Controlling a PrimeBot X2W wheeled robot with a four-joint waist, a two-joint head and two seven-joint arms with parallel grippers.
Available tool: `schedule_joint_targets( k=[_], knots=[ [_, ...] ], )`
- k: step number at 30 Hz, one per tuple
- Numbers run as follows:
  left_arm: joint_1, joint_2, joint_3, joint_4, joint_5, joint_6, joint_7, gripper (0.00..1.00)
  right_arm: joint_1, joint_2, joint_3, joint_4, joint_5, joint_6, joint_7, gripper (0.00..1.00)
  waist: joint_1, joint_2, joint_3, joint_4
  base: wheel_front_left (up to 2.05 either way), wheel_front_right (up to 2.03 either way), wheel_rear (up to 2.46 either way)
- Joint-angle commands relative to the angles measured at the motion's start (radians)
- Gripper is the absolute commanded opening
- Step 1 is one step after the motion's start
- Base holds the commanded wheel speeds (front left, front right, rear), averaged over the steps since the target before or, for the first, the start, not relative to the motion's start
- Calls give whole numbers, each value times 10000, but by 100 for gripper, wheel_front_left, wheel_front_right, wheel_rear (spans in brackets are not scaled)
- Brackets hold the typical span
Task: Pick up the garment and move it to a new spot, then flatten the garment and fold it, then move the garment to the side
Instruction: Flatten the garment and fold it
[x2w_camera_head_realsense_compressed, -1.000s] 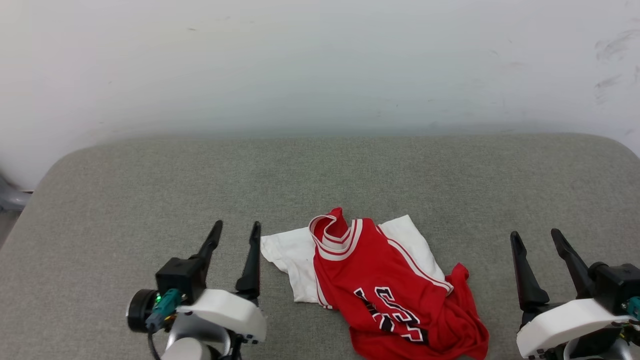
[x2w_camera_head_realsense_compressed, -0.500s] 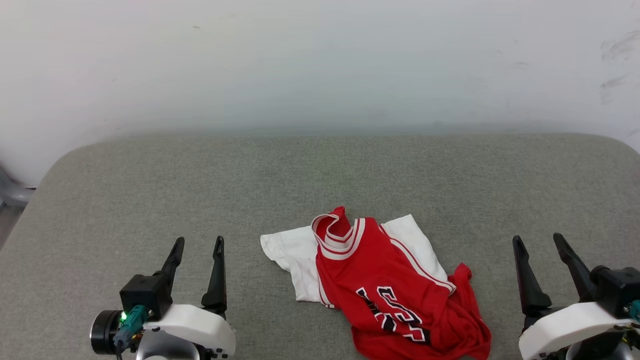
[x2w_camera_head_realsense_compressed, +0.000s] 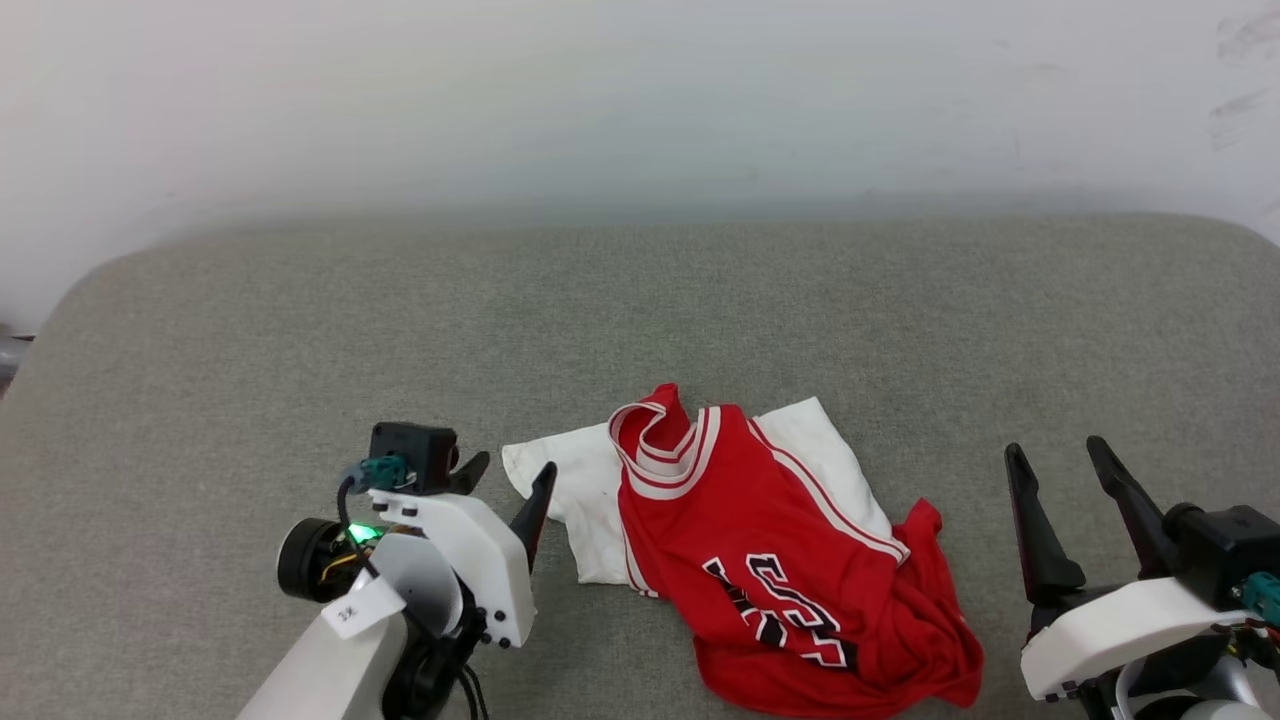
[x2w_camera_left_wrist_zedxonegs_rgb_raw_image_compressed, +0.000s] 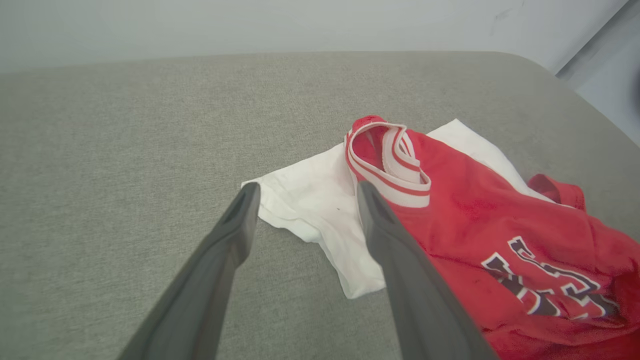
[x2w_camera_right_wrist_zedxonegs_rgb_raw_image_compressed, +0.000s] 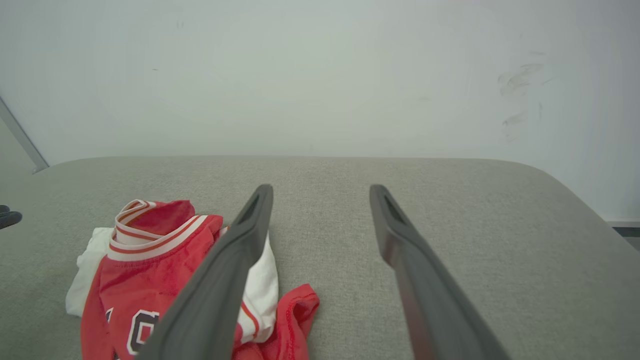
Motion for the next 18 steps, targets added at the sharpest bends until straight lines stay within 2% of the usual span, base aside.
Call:
schedule_joint_targets(
  k=[1,9,15,17,18],
  knots=[
    [-377,-95,-144,236,-166,-186,498,100,-211,20,55,-10,32,-10,-55,100,0,0,305,-198,0,0,0],
    [-1806,-213,-936,2011,-289,-732,2731,100,-691,20,196,291,201,-10,-255,100,0,0,1203,-641,0,0,0],
    [-2227,-129,-1671,3426,-33,-892,4331,100,-939,21,229,647,416,-10,-518,100,0,0,1531,-872,0,0,0],
    [-2242,-187,-1822,3642,13,-969,4518,100,-960,20,259,784,484,-10,-605,100,0,0,1585,-906,0,0,0],
    [-2244,-217,-1898,3729,37,-1033,4564,50,-997,18,268,859,548,-10,-656,100,0,0,1604,-915,0,0,0]
  ],
)
